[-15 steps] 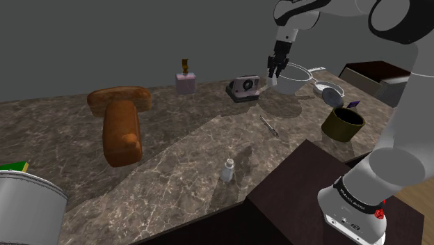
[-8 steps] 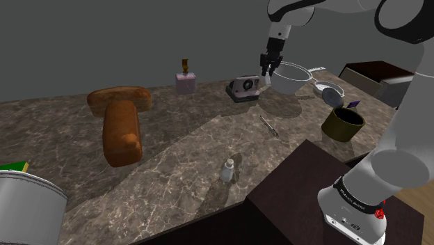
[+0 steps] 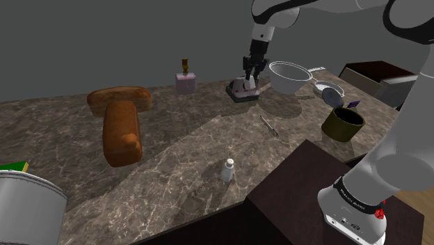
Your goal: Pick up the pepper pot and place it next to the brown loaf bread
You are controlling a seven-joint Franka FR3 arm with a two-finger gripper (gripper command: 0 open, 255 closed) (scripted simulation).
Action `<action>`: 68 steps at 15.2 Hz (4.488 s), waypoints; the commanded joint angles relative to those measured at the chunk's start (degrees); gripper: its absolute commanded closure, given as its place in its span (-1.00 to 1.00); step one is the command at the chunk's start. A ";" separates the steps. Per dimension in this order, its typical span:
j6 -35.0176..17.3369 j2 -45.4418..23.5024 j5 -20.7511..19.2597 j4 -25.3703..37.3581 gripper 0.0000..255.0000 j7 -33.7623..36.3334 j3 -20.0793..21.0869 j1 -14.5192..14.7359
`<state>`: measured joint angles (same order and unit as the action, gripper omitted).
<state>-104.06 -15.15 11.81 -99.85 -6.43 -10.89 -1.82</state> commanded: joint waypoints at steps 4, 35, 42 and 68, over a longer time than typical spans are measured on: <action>-0.49 -0.53 0.58 1.12 1.00 6.22 2.48 3.82; 9.79 -33.09 0.19 50.45 1.00 38.68 12.33 24.10; 4.27 -32.70 0.39 44.44 1.00 37.55 12.27 24.21; -10.43 -39.42 1.16 36.16 1.00 34.41 12.45 24.42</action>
<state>-114.07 -54.17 12.95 -63.70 28.08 1.55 22.61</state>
